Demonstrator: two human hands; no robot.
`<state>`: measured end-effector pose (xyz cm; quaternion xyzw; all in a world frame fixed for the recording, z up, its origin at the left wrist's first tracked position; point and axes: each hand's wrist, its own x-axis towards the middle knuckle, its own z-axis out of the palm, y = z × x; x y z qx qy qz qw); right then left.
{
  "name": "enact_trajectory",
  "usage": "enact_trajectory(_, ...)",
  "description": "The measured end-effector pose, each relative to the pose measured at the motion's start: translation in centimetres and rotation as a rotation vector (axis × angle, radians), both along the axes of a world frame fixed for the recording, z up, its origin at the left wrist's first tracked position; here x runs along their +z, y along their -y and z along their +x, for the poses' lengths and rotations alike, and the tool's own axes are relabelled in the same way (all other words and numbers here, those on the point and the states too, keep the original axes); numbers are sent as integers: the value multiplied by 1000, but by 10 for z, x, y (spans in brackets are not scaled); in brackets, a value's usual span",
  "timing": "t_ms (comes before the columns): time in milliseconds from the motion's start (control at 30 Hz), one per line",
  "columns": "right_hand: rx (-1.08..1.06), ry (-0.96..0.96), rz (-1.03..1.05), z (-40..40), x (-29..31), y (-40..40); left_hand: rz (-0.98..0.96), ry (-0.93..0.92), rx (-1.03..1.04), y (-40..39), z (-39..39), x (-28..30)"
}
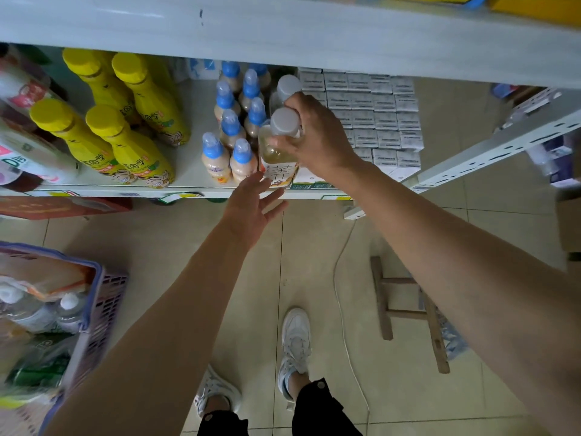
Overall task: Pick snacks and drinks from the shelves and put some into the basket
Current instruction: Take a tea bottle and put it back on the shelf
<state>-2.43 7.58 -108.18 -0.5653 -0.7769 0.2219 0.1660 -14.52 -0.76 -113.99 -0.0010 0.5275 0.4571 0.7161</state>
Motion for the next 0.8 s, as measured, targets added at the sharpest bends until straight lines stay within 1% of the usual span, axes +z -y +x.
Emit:
enact_trajectory(33, 18, -1, 1, 4, 1, 1, -4, -60, -43, 2, -1, 0)
enact_trajectory(167, 62, -4, -37, 14, 10, 2, 49, -429, -308, 20, -7, -9)
enact_trajectory(233, 60, -23, -96, 16, 18, 1, 88, -509, -404, 30, -14, -15)
enact_trajectory(300, 62, -44, -155, 16, 26, -1, 130, -536, -494, 38, -21, -19)
enact_trajectory(367, 79, -65, -198, 16, 31, -3, 172, -499, -553, 45, -28, -19)
enact_trajectory(433, 73, -101, -240, 15, 36, -6, 211, -418, -572, 50, -34, -17)
enact_trajectory(567, -37, -237, -310, 13, 34, -8, 236, -342, -583, 56, -43, -7)
enact_trajectory(700, -150, -288, -349, 6, 31, 2, 247, -247, -569, 65, -41, 5)
enact_trajectory(733, -166, -323, -388, 5, 29, 7, 244, -206, -560, 68, -40, 8)
enact_trajectory(800, -215, -446, -530, 3, 24, 19, 247, -114, -545, 75, -36, 15)
